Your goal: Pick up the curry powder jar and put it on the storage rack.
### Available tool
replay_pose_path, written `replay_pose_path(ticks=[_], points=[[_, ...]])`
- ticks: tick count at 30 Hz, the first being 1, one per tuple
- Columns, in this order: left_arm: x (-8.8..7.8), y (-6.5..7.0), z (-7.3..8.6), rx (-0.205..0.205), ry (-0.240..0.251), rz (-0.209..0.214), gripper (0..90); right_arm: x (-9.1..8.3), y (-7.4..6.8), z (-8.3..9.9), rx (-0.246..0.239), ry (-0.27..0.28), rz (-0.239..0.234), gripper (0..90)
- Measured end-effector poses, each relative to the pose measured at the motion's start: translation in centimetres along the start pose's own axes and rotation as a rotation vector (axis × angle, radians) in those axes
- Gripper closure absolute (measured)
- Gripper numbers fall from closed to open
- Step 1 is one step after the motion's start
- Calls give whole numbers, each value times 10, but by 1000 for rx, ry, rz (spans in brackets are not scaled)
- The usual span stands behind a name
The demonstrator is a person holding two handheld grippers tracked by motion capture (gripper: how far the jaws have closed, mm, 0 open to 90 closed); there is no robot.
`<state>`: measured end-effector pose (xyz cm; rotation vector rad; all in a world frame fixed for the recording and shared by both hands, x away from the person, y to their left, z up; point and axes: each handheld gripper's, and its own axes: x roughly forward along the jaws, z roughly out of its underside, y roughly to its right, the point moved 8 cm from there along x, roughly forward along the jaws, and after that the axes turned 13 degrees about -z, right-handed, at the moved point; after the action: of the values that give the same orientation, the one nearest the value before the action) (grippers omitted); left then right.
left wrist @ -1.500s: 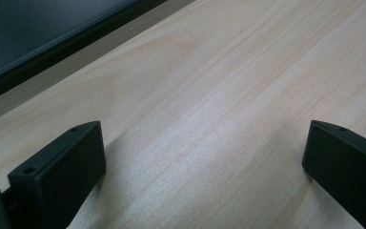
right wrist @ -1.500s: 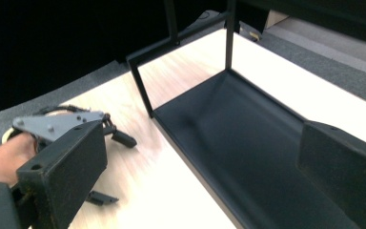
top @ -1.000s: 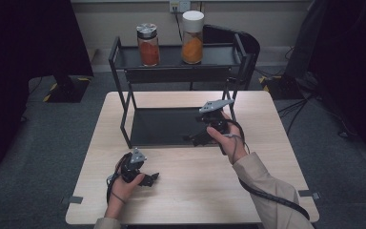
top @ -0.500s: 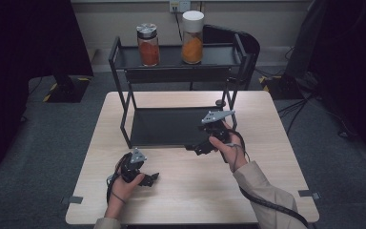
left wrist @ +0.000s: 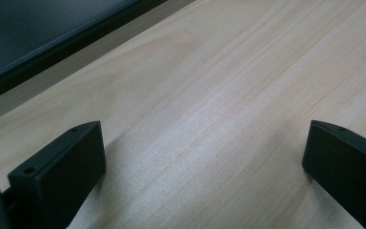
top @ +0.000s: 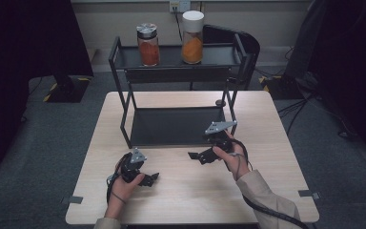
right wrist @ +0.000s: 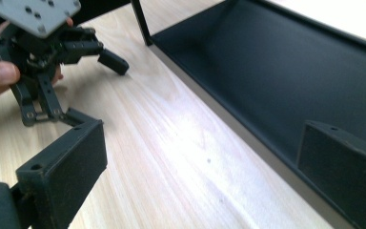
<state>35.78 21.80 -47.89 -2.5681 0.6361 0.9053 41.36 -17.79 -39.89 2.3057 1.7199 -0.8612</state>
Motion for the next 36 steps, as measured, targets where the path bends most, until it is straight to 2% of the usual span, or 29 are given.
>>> replay_pose_path(ticks=[21,36], points=[[0,0,0,0,0,0,0,-8,8,38,19,-26,14,17],[0,0,0,0,0,0,0,-22,11,64,51,-7,32,15]])
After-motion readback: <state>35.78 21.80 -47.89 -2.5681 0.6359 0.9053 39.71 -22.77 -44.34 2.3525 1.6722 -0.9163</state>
